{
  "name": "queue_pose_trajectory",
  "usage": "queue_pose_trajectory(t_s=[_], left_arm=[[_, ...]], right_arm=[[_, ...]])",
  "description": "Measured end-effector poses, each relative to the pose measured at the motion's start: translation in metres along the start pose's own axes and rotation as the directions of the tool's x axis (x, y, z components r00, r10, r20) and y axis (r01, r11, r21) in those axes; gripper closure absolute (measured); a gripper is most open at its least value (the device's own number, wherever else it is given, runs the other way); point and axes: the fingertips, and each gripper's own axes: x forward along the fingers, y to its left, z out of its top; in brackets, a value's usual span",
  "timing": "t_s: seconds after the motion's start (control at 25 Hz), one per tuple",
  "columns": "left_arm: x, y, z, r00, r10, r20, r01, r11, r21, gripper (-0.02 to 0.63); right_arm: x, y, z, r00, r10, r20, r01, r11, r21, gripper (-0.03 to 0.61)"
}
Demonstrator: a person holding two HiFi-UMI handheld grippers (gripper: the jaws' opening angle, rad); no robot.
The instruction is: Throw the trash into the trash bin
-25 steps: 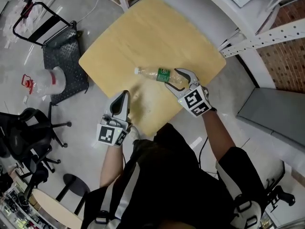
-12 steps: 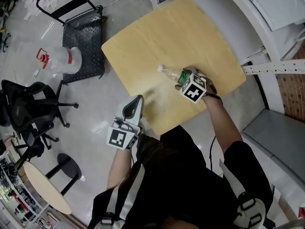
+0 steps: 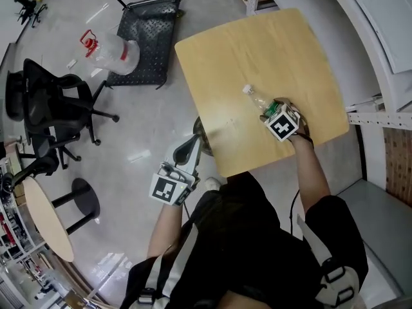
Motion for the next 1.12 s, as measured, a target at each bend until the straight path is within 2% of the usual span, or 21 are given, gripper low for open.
queue_pose_trajectory(t_s=[0.12,0.2,0.36,0.56,0.68,0.8,0.96,1.12], left_arm=[[-0.013,0.003,0.010,0.999,0.018,0.048,-0.018,1.000,0.003,0.612],[-0.022,0.002,0.020,0.996,0.017,0.089,-0.018,1.000,0.010,0.612],[-0.039,0.003,0.023,0.990,0.034,0.140,-0.034,0.999,-0.001,0.612],[-0.070,0.000,0.034,0.978,0.075,0.194,-0.074,0.997,-0.011,0.612],[-0.097,0.004,0.045,0.965,0.130,0.228,-0.132,0.991,-0.011,0.612],[-0.133,0.018,0.051,0.939,0.232,0.255,-0.239,0.971,-0.005,0.612],[-0.189,0.028,0.061,0.894,0.329,0.305,-0.342,0.940,-0.010,0.612],[-0.251,0.030,0.065,0.831,0.436,0.346,-0.448,0.893,-0.047,0.612]], right_arm=[[-0.031,0.008,0.024,0.988,-0.042,0.148,0.035,0.998,0.048,0.258],[-0.055,0.016,0.041,0.961,-0.056,0.271,0.030,0.994,0.101,0.258],[-0.097,0.043,0.065,0.870,-0.069,0.489,-0.015,0.986,0.166,0.258],[-0.147,0.095,0.100,0.742,-0.035,0.670,-0.039,0.995,0.095,0.258],[-0.167,0.125,0.125,0.682,0.020,0.731,-0.059,0.998,0.027,0.258],[-0.179,0.154,0.147,0.646,0.086,0.759,-0.102,0.994,-0.025,0.256],[-0.191,0.195,0.177,0.592,0.168,0.788,-0.163,0.983,-0.087,0.256],[-0.201,0.243,0.203,0.540,0.274,0.796,-0.209,0.960,-0.188,0.256]])
